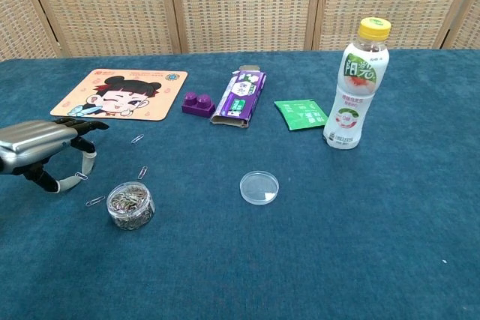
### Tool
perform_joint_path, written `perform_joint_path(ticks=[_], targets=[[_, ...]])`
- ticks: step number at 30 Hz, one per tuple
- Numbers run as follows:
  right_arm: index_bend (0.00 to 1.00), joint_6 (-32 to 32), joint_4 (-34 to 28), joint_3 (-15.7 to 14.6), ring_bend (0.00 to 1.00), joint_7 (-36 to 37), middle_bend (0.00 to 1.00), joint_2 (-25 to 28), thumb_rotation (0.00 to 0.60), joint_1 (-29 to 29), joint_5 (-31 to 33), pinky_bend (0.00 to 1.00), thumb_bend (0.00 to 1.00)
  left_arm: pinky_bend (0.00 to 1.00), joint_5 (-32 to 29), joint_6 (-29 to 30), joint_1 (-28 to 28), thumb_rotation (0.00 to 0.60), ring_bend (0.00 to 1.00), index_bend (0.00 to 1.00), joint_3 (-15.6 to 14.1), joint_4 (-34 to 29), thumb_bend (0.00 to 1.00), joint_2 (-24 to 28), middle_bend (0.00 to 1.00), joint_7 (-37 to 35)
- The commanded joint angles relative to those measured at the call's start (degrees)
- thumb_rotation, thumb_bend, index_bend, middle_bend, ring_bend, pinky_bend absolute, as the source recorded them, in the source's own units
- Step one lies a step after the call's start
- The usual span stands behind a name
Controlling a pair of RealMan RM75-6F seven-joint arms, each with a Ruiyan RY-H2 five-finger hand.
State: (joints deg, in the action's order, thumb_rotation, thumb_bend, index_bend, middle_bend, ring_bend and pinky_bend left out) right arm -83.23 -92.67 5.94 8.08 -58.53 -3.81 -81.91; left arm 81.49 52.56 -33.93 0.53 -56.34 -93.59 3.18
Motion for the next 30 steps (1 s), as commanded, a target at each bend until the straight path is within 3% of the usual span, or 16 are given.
perform_joint_path(ticks=[1,7,23,30], targets=[[0.00,0.00,0.00,0.00,0.00,0.01,0.00,0.00,0.600,0.00,0.01,0.00,0.00,0.00,0.16,0.17,0.03,0.600,0.00,0.54,-0.03,0.24,0.42,-0.17,0.00,-0.17],[0.00,-0.08,-0.02,-0.01,0.00,0.15,0.00,0.04,0.600,0.04,-0.05,0.00,0.00,0.00,0.28,0.32,0.07,0.600,0.00,0.62,-0.05,0.47,0.43,-0.36,0.00,-0.22],[0.00,-0.03,-0.03,-0.03,0.00,0.58,0.00,0.19,0.600,0.07,-0.06,0.00,0.00,0.00,0.54,1.04,0.13,0.600,0.00,0.68,0.12,-0.12,0.47,-0.19,0.00,0.14],[0.00,-0.16,-0.21,-0.03,0.00,0.87,0.00,0.32,0.600,0.14,-0.14,0.00,0.00,0.00,1.85,4.73,0.33,0.600,0.00,0.69,0.98,-4.24,0.47,2.63,0.00,-0.13]])
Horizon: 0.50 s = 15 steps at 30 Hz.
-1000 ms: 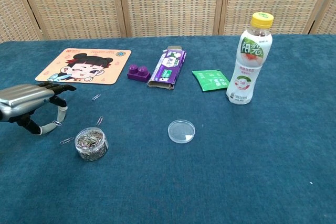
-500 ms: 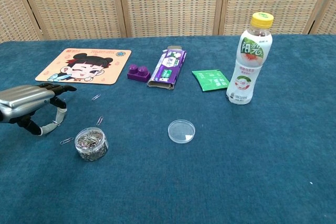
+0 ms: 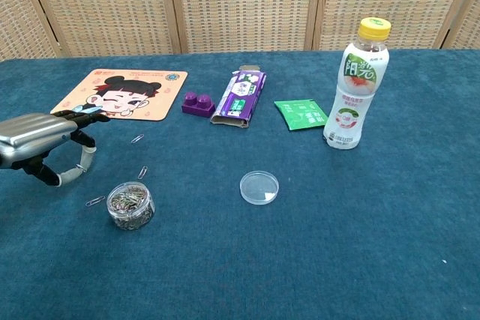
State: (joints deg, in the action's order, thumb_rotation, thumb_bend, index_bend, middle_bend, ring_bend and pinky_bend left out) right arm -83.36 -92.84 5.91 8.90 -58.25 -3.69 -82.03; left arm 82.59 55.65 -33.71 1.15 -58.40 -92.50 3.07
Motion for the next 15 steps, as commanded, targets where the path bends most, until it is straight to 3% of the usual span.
perform_joint_path(ticks=[1,8,15], targets=[[0.00,-0.06,-0.07,0.01,0.00,0.09,0.00,0.06,0.600,0.03,-0.03,0.00,0.00,0.00,0.94,2.03,0.14,0.600,0.00,0.69,0.42,-2.87,0.47,1.95,0.00,0.01],[0.00,-0.26,-0.26,0.02,0.00,0.52,0.00,0.30,0.600,0.16,-0.12,0.00,0.00,0.00,8.52,9.97,0.32,0.600,0.00,0.69,-0.96,-15.40,0.47,7.44,0.00,1.62],[0.00,-0.50,-0.27,0.07,0.00,1.15,0.00,0.51,0.600,0.30,-0.15,0.00,0.00,0.00,11.51,9.92,0.27,0.600,0.00,0.69,-3.24,-21.47,0.47,7.94,0.00,4.66]])
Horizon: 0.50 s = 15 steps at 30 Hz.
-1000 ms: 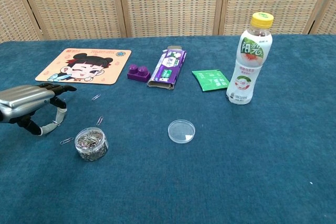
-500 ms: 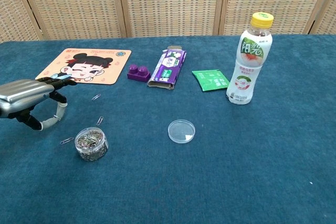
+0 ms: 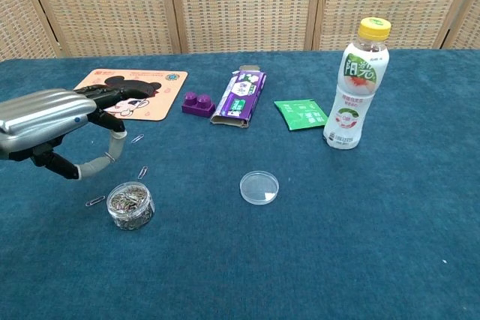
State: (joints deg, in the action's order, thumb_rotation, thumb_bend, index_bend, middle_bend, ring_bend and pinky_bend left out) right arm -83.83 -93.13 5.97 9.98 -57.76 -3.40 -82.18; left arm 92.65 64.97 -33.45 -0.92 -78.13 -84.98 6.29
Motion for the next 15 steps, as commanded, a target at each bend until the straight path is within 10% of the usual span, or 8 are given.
perform_joint_path(ticks=[1,15], targets=[[0.00,-0.02,0.07,0.03,0.00,0.21,0.00,0.05,0.600,0.03,0.03,0.00,0.00,0.00,1.78,0.41,0.03,0.600,0.00,0.69,-1.55,-2.13,0.47,0.10,0.00,1.84],[0.00,0.00,0.18,0.03,0.00,0.45,0.00,0.14,0.600,0.04,0.00,0.00,0.00,0.00,-1.08,-2.17,0.40,0.600,0.00,0.69,-1.32,0.07,0.48,-1.56,0.00,2.75]])
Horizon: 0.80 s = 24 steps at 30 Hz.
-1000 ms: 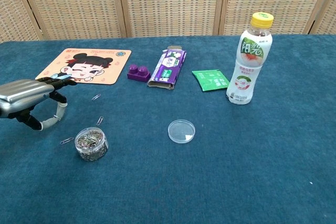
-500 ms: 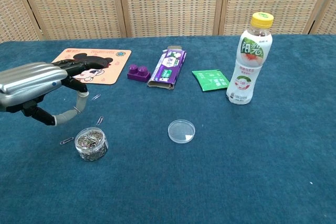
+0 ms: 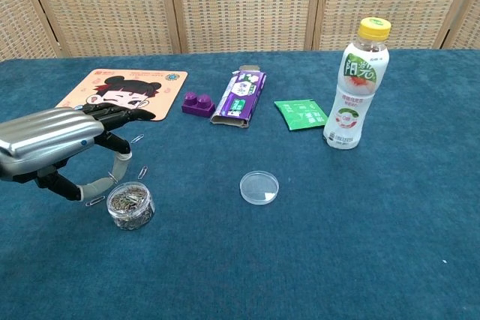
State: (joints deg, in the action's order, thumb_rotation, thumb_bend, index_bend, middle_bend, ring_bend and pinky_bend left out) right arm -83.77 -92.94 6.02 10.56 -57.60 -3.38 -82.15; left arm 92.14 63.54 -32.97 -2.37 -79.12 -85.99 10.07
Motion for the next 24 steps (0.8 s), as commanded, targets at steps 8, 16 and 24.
perform_joint_path(ticks=[8,16,24], targets=[[0.00,-0.01,-0.04,0.01,0.00,-0.76,0.00,-0.31,0.600,-0.05,0.08,0.00,0.00,0.00,0.22,-1.11,-0.54,0.600,0.00,0.69,-0.20,4.15,0.48,-2.46,0.00,-4.28],[0.00,-0.10,0.03,0.05,0.00,-0.37,0.00,-0.24,0.600,0.00,0.06,0.00,0.00,0.00,0.70,-1.36,-0.94,0.600,0.00,0.44,-0.36,4.25,0.40,-2.84,0.00,-4.44],[0.00,-0.30,0.03,0.09,0.00,0.21,0.00,-0.01,0.600,0.12,-0.04,0.00,0.00,0.00,0.96,-0.44,-0.95,0.600,0.00,0.33,-0.04,3.29,0.31,-2.17,0.00,-4.63]])
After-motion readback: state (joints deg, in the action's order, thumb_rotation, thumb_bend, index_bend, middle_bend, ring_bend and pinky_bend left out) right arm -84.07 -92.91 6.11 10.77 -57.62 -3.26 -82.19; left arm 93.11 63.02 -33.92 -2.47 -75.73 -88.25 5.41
